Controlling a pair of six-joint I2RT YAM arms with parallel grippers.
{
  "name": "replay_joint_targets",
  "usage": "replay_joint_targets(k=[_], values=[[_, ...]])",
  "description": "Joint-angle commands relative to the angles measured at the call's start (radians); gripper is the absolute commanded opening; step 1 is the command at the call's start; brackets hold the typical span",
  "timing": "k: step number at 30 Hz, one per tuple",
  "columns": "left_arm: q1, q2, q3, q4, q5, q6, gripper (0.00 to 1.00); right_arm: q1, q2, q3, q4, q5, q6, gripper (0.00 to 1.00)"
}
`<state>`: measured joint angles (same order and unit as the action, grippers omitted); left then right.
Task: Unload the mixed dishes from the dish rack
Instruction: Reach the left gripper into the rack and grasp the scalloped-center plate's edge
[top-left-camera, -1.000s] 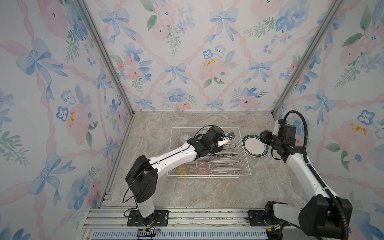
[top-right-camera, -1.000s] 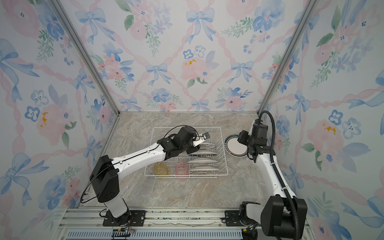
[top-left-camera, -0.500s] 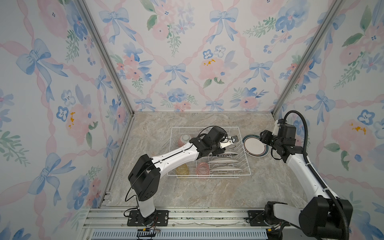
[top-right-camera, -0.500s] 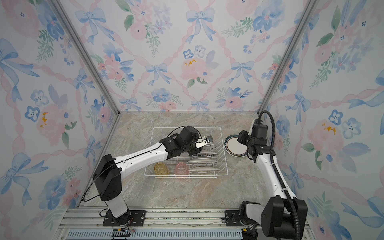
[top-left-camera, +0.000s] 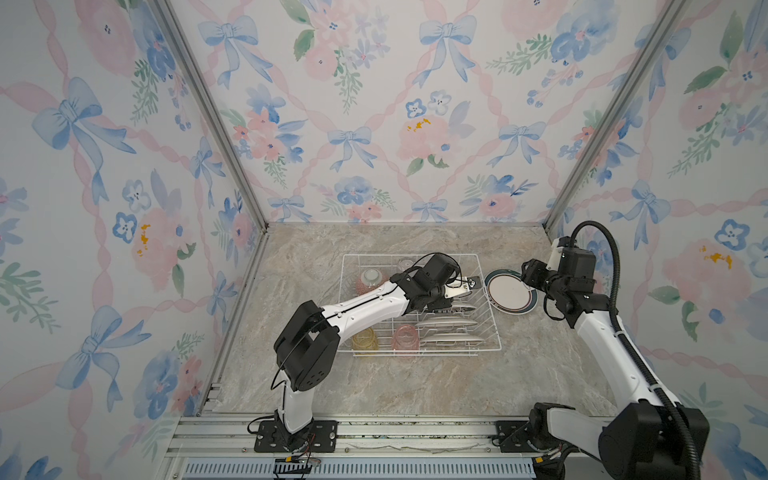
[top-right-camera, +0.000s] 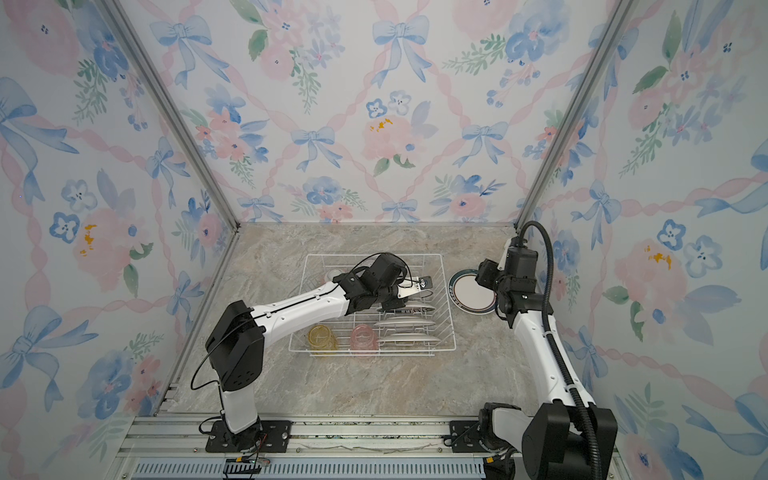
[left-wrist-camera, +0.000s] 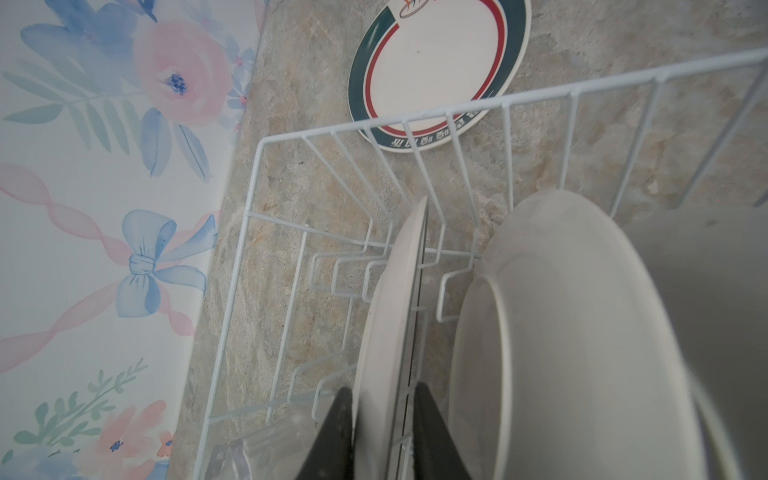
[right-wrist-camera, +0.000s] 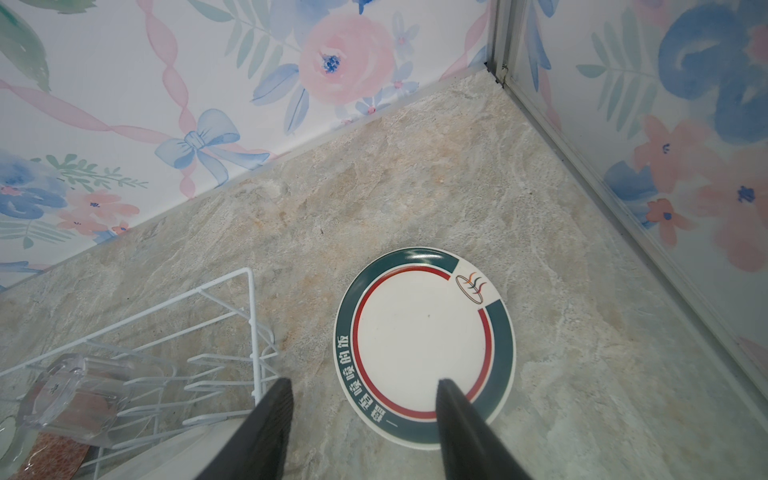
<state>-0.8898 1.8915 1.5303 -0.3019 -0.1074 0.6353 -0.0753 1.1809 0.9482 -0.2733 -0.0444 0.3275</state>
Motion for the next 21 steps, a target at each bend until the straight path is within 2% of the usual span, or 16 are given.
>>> replay_joint_targets(k=[1,3,6,11,21], values=[[0.009,0.03,0.028,-0.014,0.0,0.031,0.21,0.009,-0.016,0.009,0.004,-0.008,-0.014,0.58],[0.013,0.038,0.033,-0.013,-0.012,0.035,0.14,0.008,-0.015,0.006,0.01,-0.009,-0.013,0.58],[0.016,0.049,0.045,-0.009,-0.036,0.044,0.11,0.009,-0.014,0.002,0.017,-0.014,-0.01,0.58],[0.02,0.053,0.053,0.01,-0.075,0.059,0.0,0.01,-0.013,0.0,0.022,-0.019,-0.005,0.58],[0.028,0.01,0.025,0.109,-0.109,0.09,0.0,0.02,-0.021,-0.002,0.026,-0.023,-0.007,0.58]])
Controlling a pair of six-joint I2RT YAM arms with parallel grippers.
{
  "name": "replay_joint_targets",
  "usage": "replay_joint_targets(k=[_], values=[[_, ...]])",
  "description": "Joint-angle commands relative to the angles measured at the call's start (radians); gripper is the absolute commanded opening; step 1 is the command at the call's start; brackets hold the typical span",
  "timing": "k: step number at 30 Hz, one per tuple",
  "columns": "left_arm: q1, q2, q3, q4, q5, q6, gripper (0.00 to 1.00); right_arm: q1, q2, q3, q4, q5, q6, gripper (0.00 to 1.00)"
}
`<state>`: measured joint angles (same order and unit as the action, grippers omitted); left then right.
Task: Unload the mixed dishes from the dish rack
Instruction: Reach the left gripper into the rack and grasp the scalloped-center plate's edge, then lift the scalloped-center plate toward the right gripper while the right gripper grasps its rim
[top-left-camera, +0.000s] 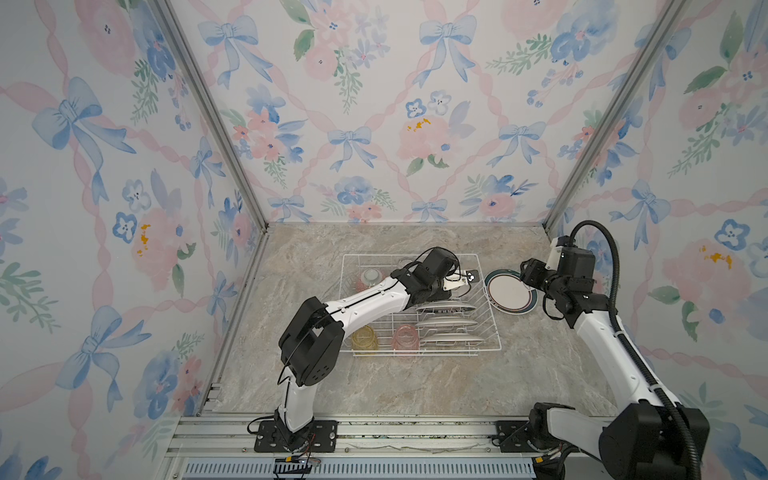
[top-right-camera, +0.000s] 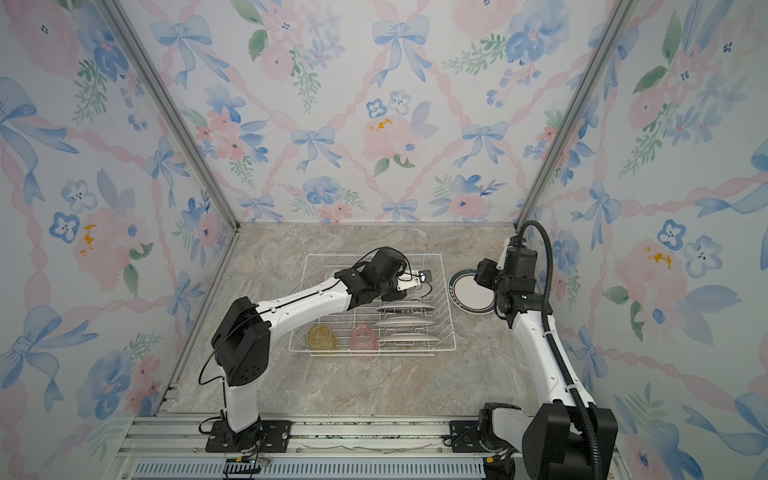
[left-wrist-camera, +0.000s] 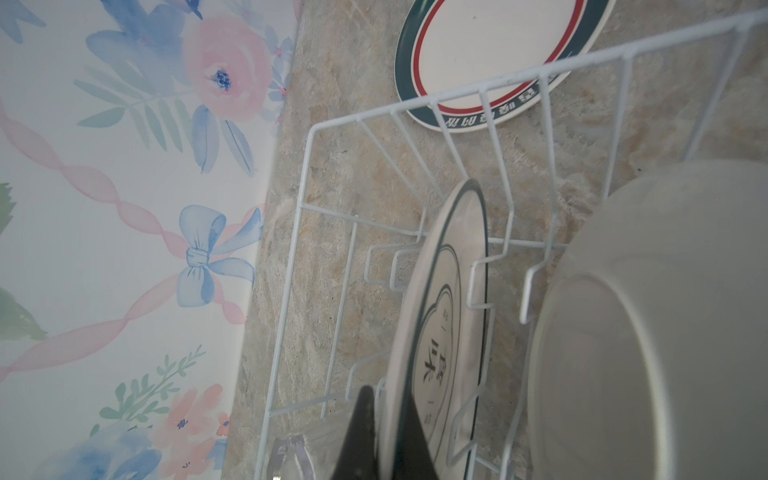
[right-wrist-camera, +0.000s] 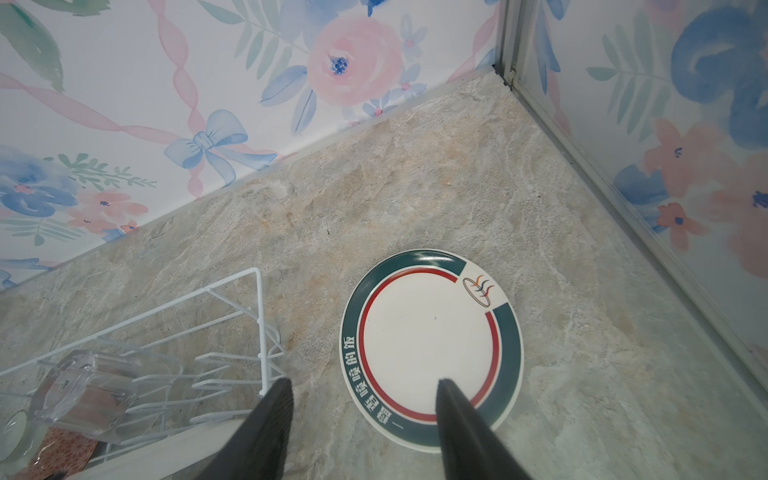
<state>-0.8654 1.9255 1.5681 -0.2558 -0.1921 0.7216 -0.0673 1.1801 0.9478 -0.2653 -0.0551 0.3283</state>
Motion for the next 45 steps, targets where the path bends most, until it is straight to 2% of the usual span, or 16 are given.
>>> replay_joint_targets(k=[1,13,21,22,33,39,45], values=[[0.006,-0.032,-0.016,0.071,-0.027,0.003,0.0,0.016,-0.022,0.0,0.017,-0.013,-0.008,0.58],[0.051,-0.147,-0.035,0.162,-0.068,-0.065,0.0,0.064,-0.032,0.022,0.024,-0.081,-0.046,0.57],[0.107,-0.193,0.005,0.175,-0.001,-0.16,0.0,0.067,-0.041,0.005,0.091,-0.275,-0.074,0.56],[0.114,-0.202,0.007,0.175,0.014,-0.203,0.0,0.066,-0.043,0.001,0.104,-0.307,-0.076,0.56],[0.205,-0.302,0.004,0.158,0.343,-0.439,0.0,0.067,-0.011,-0.036,0.278,-0.673,-0.032,0.55],[0.289,-0.315,0.011,0.158,0.611,-0.629,0.0,0.08,-0.004,-0.065,0.402,-0.8,0.027,0.55],[0.338,-0.296,0.009,0.18,0.737,-0.734,0.0,0.102,-0.007,-0.065,0.434,-0.842,0.035,0.54]])
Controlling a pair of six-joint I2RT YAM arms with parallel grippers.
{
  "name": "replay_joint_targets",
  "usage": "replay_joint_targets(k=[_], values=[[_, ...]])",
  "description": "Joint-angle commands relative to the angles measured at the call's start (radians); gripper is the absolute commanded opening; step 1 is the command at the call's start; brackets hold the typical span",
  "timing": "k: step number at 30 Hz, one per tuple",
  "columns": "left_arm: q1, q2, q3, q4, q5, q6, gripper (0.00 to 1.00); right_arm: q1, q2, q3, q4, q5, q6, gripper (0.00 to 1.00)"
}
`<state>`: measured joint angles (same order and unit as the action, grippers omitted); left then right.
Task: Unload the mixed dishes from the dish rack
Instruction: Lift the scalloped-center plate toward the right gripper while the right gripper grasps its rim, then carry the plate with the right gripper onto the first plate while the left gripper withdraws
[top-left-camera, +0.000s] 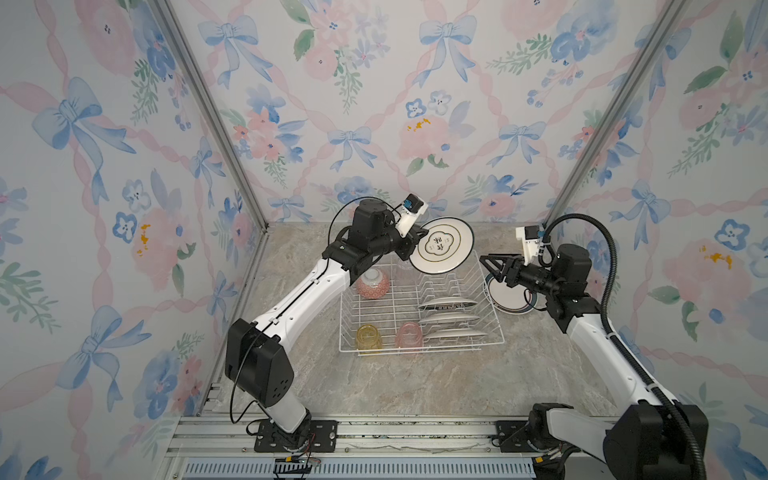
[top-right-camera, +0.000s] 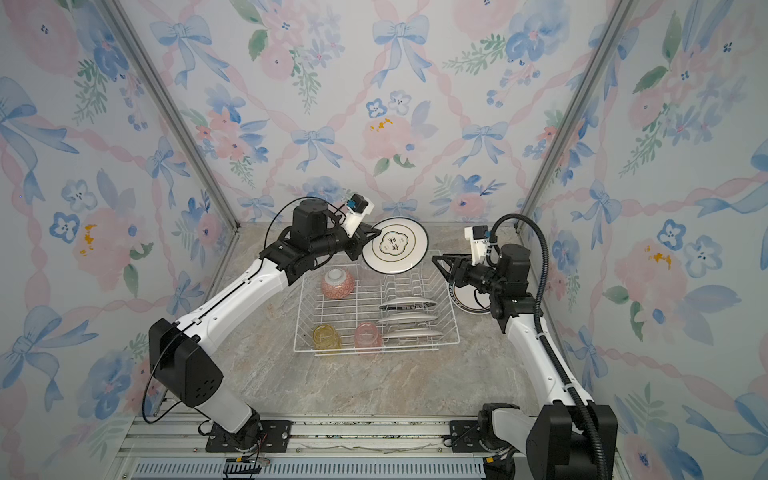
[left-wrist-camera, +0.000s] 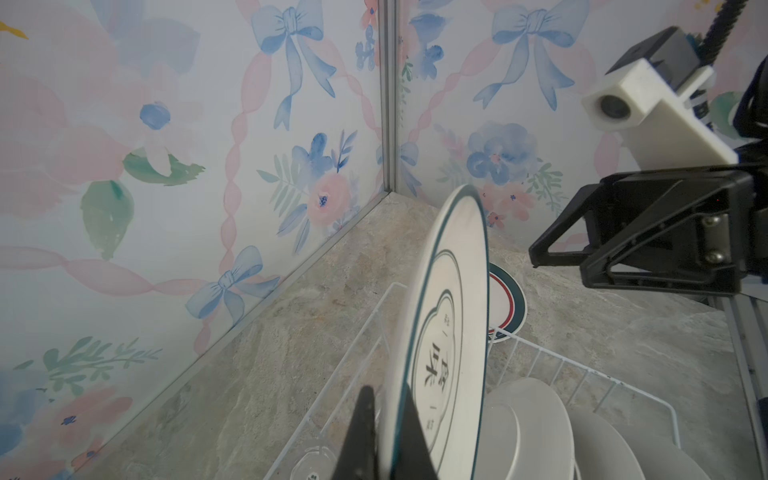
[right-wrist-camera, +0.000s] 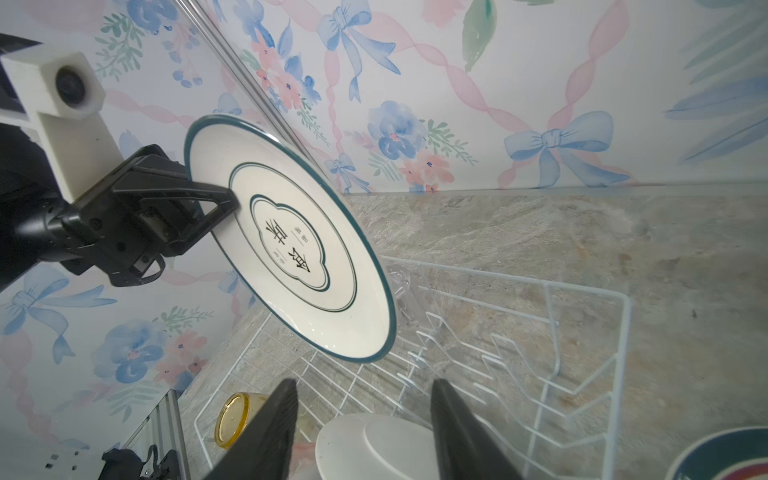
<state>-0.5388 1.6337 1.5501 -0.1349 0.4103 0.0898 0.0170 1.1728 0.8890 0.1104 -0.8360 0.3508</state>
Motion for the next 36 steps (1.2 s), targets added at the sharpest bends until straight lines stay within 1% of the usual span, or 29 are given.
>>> replay_joint_targets(k=[1,11,14,16,23,24,26,27,29,32,34,36], values=[[0.016,0.0,0.025,0.07,0.155,-0.118,0.0,0.02,0.003,-0.004,0.057,-0.06,0.009,0.54],[0.028,0.073,0.035,0.188,0.331,-0.243,0.0,0.052,0.043,0.001,0.13,-0.059,0.048,0.54],[0.028,0.099,0.034,0.237,0.38,-0.288,0.0,0.057,0.054,0.0,0.179,-0.071,0.078,0.51],[0.028,0.113,0.035,0.258,0.392,-0.308,0.0,0.063,0.06,-0.001,0.209,-0.079,0.095,0.43],[0.027,0.153,0.047,0.282,0.412,-0.338,0.0,0.075,0.07,0.007,0.233,-0.088,0.119,0.02],[0.028,0.155,0.047,0.282,0.41,-0.34,0.0,0.074,0.067,0.007,0.229,-0.082,0.118,0.0],[0.028,0.156,0.048,0.275,0.402,-0.344,0.0,0.075,0.062,0.009,0.215,-0.066,0.117,0.0],[0.028,0.156,0.052,0.267,0.397,-0.344,0.05,0.075,0.062,0.011,0.208,-0.055,0.119,0.0],[0.027,0.155,0.056,0.249,0.389,-0.344,0.19,0.072,0.064,0.017,0.199,-0.045,0.126,0.0],[0.028,0.145,0.053,0.228,0.38,-0.33,0.34,0.062,0.069,0.024,0.183,-0.017,0.132,0.0],[0.028,0.132,0.048,0.212,0.372,-0.309,0.4,0.043,0.074,0.024,0.179,-0.004,0.15,0.0],[0.028,0.105,0.037,0.194,0.34,-0.282,0.44,0.013,0.081,0.019,0.186,-0.003,0.177,0.0]])
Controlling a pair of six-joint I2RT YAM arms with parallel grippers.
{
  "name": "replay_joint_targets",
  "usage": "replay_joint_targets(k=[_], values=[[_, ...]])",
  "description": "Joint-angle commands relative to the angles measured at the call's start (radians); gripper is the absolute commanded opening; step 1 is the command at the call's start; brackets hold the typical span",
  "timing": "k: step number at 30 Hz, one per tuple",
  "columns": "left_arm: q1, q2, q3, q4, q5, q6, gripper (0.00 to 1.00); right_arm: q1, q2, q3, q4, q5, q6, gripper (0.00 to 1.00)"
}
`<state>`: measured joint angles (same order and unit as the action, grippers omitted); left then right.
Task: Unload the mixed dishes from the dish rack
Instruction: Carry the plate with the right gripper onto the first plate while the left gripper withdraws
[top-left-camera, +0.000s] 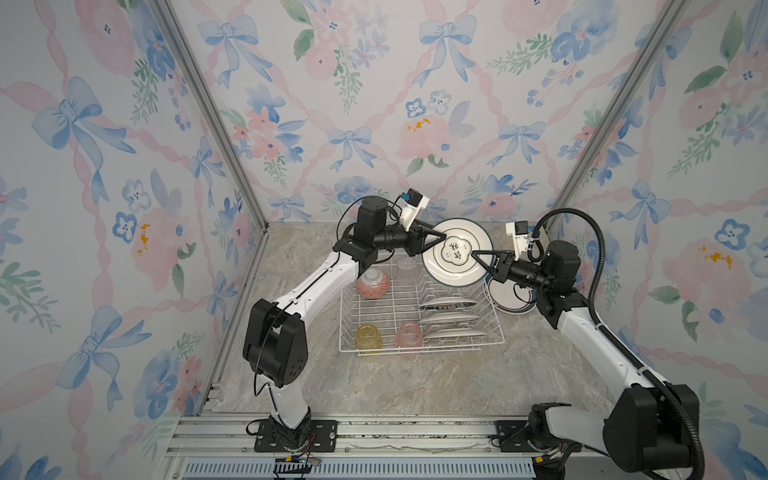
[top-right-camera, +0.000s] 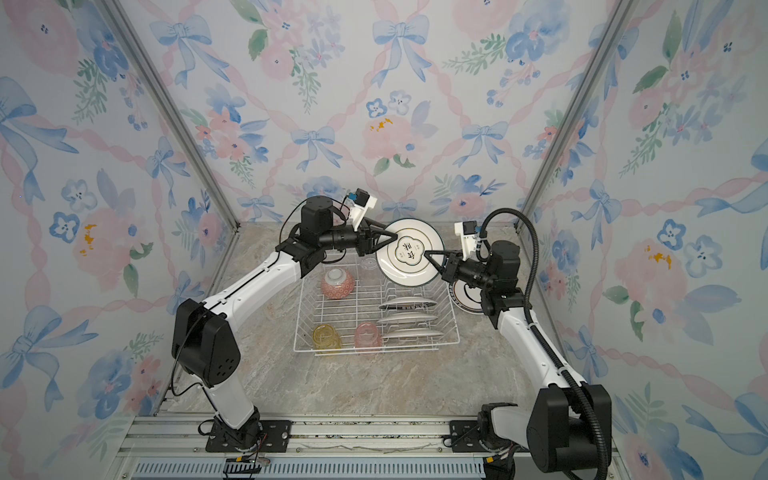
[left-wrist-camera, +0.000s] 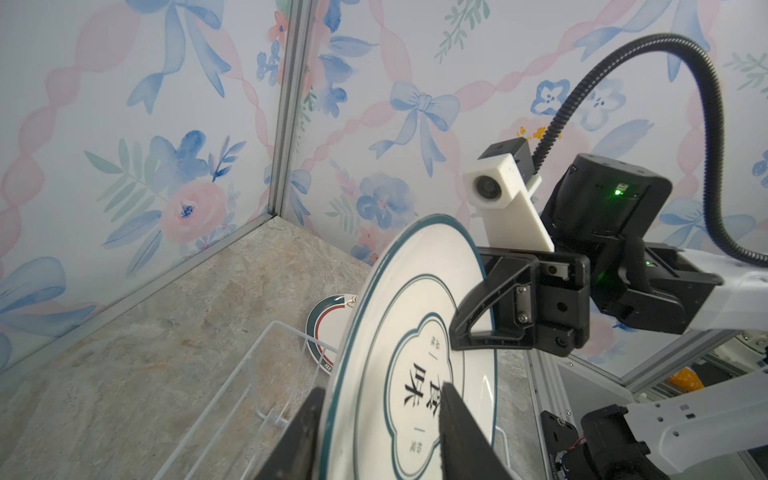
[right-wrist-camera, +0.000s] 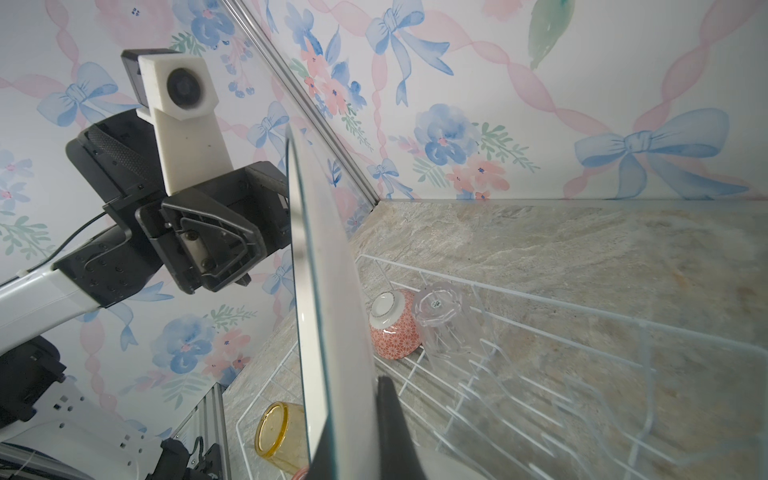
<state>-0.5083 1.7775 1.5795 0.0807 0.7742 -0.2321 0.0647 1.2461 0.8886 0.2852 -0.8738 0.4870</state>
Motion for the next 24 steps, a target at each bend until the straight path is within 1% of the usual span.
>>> replay_joint_targets(k=[1,4,7,9,12,15,17,19,21,24], values=[[-0.003,-0.054,-0.001,-0.031,-0.051,0.058,0.45,-0.054,0.009,0.016,0.009,0.036,0.052,0.0],[-0.003,-0.111,-0.026,-0.101,-0.165,0.126,0.49,-0.147,-0.002,-0.002,-0.01,0.07,0.1,0.0],[-0.003,-0.181,-0.101,-0.141,-0.316,0.168,0.5,-0.275,-0.019,-0.011,-0.095,0.158,0.124,0.0],[-0.003,-0.233,-0.18,-0.144,-0.414,0.173,0.51,-0.348,-0.027,-0.009,-0.186,0.225,0.101,0.0],[-0.002,-0.276,-0.268,-0.145,-0.494,0.155,0.51,-0.427,-0.013,-0.007,-0.282,0.336,0.048,0.0],[-0.003,-0.288,-0.316,-0.145,-0.52,0.143,0.51,-0.481,0.031,-0.005,-0.337,0.411,0.021,0.0],[-0.003,-0.29,-0.332,-0.145,-0.527,0.142,0.51,-0.497,0.066,-0.007,-0.351,0.424,0.013,0.0],[-0.003,-0.29,-0.336,-0.144,-0.532,0.144,0.51,-0.499,0.108,-0.012,-0.349,0.42,0.013,0.0],[-0.004,-0.284,-0.333,-0.145,-0.531,0.151,0.57,-0.499,0.159,-0.022,-0.324,0.393,0.027,0.0],[-0.004,-0.273,-0.325,-0.145,-0.515,0.155,0.58,-0.498,0.236,-0.044,-0.26,0.347,0.061,0.0]])
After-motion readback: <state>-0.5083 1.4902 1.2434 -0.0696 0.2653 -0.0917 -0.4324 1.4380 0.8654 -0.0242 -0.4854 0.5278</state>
